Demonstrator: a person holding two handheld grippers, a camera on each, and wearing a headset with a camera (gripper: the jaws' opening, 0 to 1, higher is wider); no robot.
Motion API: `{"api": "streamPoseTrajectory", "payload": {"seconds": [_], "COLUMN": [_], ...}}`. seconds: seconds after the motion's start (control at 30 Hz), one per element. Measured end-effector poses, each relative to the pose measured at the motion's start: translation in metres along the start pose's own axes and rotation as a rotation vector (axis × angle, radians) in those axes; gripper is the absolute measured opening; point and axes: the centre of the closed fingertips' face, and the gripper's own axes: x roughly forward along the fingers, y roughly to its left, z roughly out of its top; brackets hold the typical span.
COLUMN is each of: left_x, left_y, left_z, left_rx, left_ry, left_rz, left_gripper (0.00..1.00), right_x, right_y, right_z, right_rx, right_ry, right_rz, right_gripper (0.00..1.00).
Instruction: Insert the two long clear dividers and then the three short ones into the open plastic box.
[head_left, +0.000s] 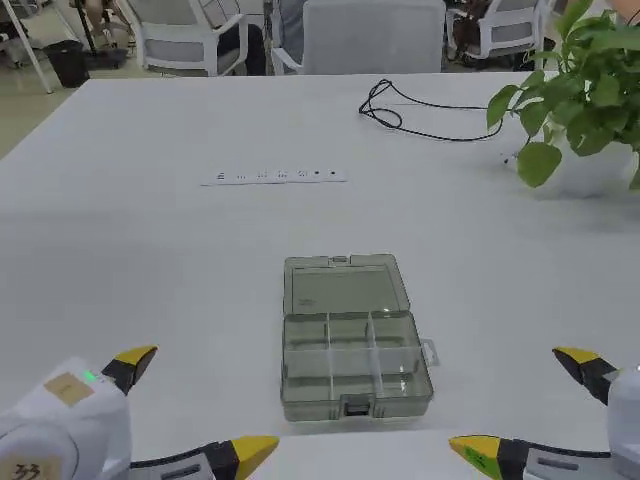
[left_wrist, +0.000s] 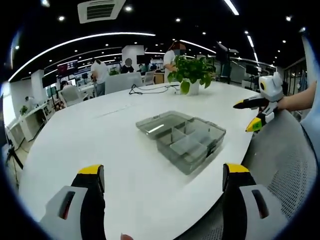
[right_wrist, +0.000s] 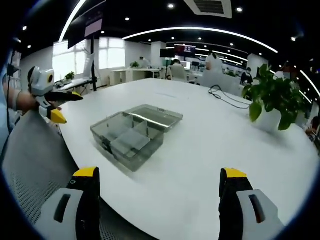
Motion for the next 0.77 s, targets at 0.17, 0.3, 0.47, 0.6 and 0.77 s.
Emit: {"api": "streamPoseTrajectory", "payload": {"seconds": [0.17,0.3,0.47,0.6,0.77], "left_x": [0.002,0.001,0.002,0.002,0.001], "left_y": [0.008,0.015,0.017,0.016,0.018], "left_z": [-0.005,-0.006,-0.008,-0.009,-0.009], "left_rx": [0.002,-0.02,0.005,0.02,0.015], "left_ry": [0.016,0.004,0.019,0.027,0.024], "left_rz": [0.031,0.051,0.055,0.052,0.058], "left_gripper": [1.0,1.0,1.0,1.0,1.0], "right_x": [0.002,0.003,0.005,0.006,0.006], "right_y": [-0.008,-0.006,-0.002,0.0,-0.001], "right_z": [-0.009,0.0,-0.005,-0.006,-0.005], "right_rx": [0.01,-0.016,-0.018,0.001,-0.007], "right_ry": [0.041,-0.009,0.018,0.025,0.025], "right_rz": [-0.033,-0.018,0.002,0.016,0.003], "right_gripper": [1.0,0.99,0.95,0.95,0.95]}}
